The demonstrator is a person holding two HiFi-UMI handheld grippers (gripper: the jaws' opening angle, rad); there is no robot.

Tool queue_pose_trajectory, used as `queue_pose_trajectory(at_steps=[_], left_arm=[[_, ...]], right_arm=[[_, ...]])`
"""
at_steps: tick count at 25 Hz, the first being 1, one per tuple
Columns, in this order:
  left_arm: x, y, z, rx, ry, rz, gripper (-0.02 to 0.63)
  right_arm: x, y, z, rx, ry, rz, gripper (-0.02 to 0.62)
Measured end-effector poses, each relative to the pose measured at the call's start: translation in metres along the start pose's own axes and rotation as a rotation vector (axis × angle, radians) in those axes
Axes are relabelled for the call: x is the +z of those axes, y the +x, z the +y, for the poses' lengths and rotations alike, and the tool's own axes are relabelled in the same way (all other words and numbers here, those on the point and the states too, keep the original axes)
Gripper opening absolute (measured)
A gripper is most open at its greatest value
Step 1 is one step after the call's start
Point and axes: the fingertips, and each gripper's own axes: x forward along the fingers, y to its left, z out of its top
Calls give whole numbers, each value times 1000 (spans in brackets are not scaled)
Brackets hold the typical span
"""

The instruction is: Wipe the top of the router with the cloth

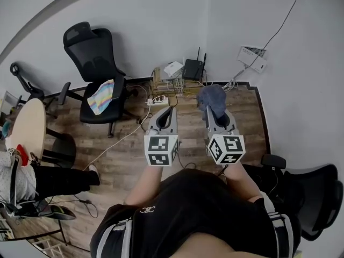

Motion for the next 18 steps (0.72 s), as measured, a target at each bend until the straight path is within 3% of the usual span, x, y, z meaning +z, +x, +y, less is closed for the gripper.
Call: queue_pose_trajectory(at_steps=[12,18], left_arm=[[-20,-10,35,-88,-44,-2,5],[-32,-3,48,-85,-76,14,5]], right_arm=[[-19,8,32,-94,-21,32,89],[-29,26,35,-82,-13,70,89]])
